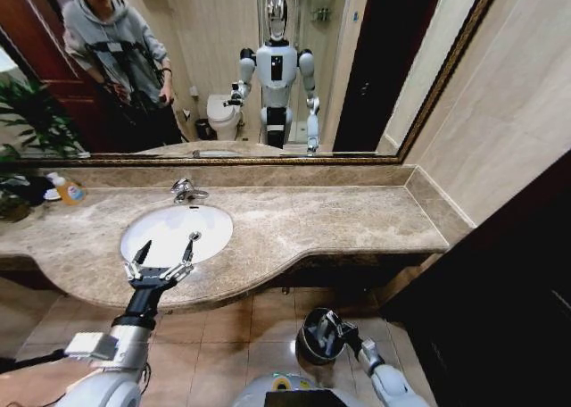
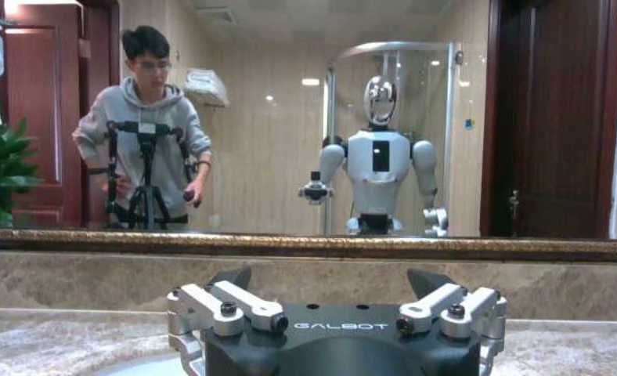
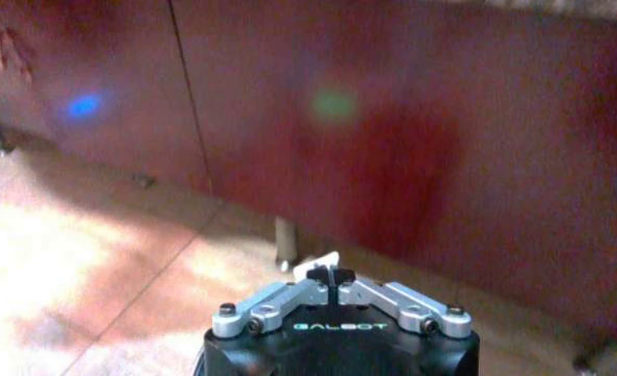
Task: Pick up the trash from the sink and place it in the trash bin.
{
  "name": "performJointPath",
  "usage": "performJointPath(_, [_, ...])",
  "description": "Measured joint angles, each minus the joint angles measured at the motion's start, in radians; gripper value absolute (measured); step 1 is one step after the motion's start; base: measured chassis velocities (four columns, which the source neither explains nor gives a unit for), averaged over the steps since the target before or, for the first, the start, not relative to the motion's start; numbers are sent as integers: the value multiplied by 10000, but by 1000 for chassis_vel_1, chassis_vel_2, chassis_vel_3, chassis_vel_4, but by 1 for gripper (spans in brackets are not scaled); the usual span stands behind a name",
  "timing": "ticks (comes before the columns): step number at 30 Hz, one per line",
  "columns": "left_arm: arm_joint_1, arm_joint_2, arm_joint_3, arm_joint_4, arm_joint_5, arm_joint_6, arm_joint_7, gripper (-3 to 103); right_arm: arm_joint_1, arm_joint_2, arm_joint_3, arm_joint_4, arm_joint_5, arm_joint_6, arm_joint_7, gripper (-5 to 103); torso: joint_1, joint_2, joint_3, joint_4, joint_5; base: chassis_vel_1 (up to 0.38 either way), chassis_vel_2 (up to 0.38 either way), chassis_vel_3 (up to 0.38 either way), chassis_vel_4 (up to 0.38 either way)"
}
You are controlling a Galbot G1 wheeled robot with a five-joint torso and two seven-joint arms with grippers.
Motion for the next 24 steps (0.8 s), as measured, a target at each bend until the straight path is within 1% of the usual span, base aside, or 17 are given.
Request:
performJointPath(2, [0, 1, 0, 0, 0, 0, 0, 100, -18, 34, 2, -77, -115, -61, 29, -1, 0, 0, 0, 0, -1, 0, 0, 0, 0])
performJointPath(3, [0, 0, 0, 1, 0, 0, 0, 100, -44, 67, 2, -150, -159, -63, 77, 5, -1, 0, 0, -1, 3, 0, 0, 0, 0])
performJointPath(4, [0, 0, 0, 1, 0, 0, 0, 100, -44, 67, 2, -150, -159, -63, 77, 5, -1, 0, 0, -1, 3, 0, 0, 0, 0])
performJointPath(7, [0, 0, 0, 1, 0, 0, 0, 100, -122, 149, -21, -331, -161, 31, 195, 21, 0, 0, 0, -1, 0, 0, 0, 0, 0])
performJointPath(8, [0, 0, 0, 1, 0, 0, 0, 100, -122, 149, -21, -331, -161, 31, 195, 21, 0, 0, 0, -1, 0, 0, 0, 0, 0])
performJointPath(11, [0, 1, 0, 0, 0, 0, 0, 100, -135, 219, -28, -319, -156, 75, 231, 37, -1, 0, 0, 0, 3, 0, 0, 0, 0])
performJointPath(12, [0, 1, 0, 0, 0, 0, 0, 100, -135, 219, -28, -319, -156, 75, 231, 37, -1, 0, 0, 0, 3, 0, 0, 0, 0])
performJointPath(14, [0, 0, 0, 0, 0, 0, 0, 100, -234, 138, 22, 29, -51, 115, 249, 48, 0, 0, 0, -1, 5, 0, 0, 0, 0])
performJointPath(15, [0, 0, 0, 0, 0, 0, 0, 100, -234, 138, 22, 29, -51, 115, 249, 48, 0, 0, 0, -1, 5, 0, 0, 0, 0])
performJointPath(16, [0, 0, 0, 0, 0, 0, 0, 100, -367, 35, 70, 370, 75, 135, 304, 54, 0, 0, 0, 0, 2, 0, 0, 0, 0])
performJointPath(18, [0, 0, 0, 0, 0, 0, 0, 100, -474, -34, 114, 611, 135, 149, 346, 54, -1, 0, 0, 0, 2, 0, 0, 0, 0])
performJointPath(19, [1, 0, 0, 0, 0, 0, 0, 100, -755, -169, 259, 1210, 236, 190, 411, 65, 0, 0, 0, 0, 1, 0, 0, 0, 0])
performJointPath(20, [0, 0, 0, 0, 0, 0, 0, 100, -996, -262, 400, 1700, 306, 330, 518, 65, -1, 0, 0, 0, 2, 0, 0, 0, 0])
performJointPath(21, [0, 0, 0, 0, 0, 0, 0, 100, -1293, -355, 581, 2242, 391, 653, 765, 70, -1, 0, -1, 0, -2, 0, 0, 0, 0])
performJointPath(22, [0, 0, 0, 0, 0, 0, 0, 100, -1293, -355, 581, 2242, 391, 653, 765, 70, -1, 0, -1, 0, -2, 0, 0, 0, 0])
performJointPath(23, [0, 0, 0, 0, 0, 0, 0, 100, -1576, -385, 798, 2684, 450, 879, 969, 75, -1, 0, -1, 0, 3, 0, 0, 0, 0])
performJointPath(24, [0, 0, 0, 0, 0, 0, 0, 100, -1955, -371, 1144, 3234, 542, 961, 1082, 86, -1, 0, 0, 0, 6, 0, 0, 0, 0])
